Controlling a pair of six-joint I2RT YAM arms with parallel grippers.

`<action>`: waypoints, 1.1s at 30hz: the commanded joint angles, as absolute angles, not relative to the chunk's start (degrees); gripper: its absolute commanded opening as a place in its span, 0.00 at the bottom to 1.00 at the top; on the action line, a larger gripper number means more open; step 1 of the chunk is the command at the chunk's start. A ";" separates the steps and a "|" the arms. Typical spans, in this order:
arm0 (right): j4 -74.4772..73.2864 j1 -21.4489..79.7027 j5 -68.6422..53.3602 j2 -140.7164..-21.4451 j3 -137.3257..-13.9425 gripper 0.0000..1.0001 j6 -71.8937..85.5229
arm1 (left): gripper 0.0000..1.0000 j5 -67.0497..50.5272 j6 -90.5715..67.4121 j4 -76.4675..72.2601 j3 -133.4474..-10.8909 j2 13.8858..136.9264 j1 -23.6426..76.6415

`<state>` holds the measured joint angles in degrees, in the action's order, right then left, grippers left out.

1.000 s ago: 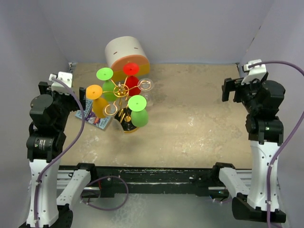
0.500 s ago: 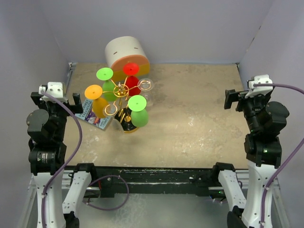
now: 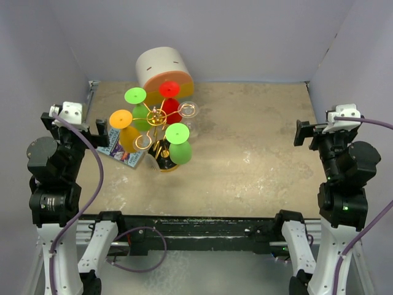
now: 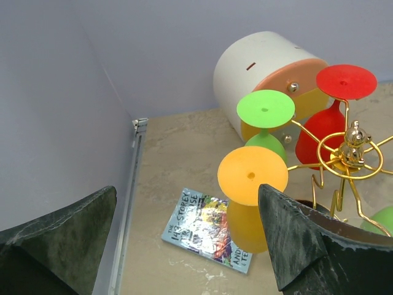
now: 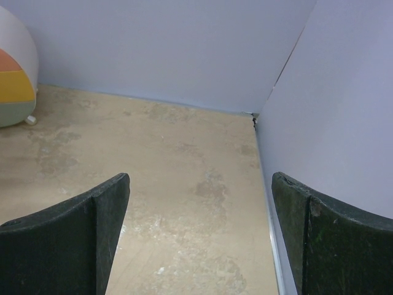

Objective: Place the wine glass upside down on the wine glass rack

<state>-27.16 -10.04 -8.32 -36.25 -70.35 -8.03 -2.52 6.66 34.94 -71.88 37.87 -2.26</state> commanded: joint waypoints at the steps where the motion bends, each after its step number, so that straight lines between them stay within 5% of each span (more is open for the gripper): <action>1: -26.63 -10.37 -6.70 -35.71 -72.32 1.00 -7.82 | 0.99 -2.29 6.66 34.83 -73.11 35.86 -2.91; 33: -27.13 -11.42 -6.60 -35.04 -72.63 1.00 -6.45 | 0.99 -0.54 6.24 36.49 -74.24 36.75 -3.25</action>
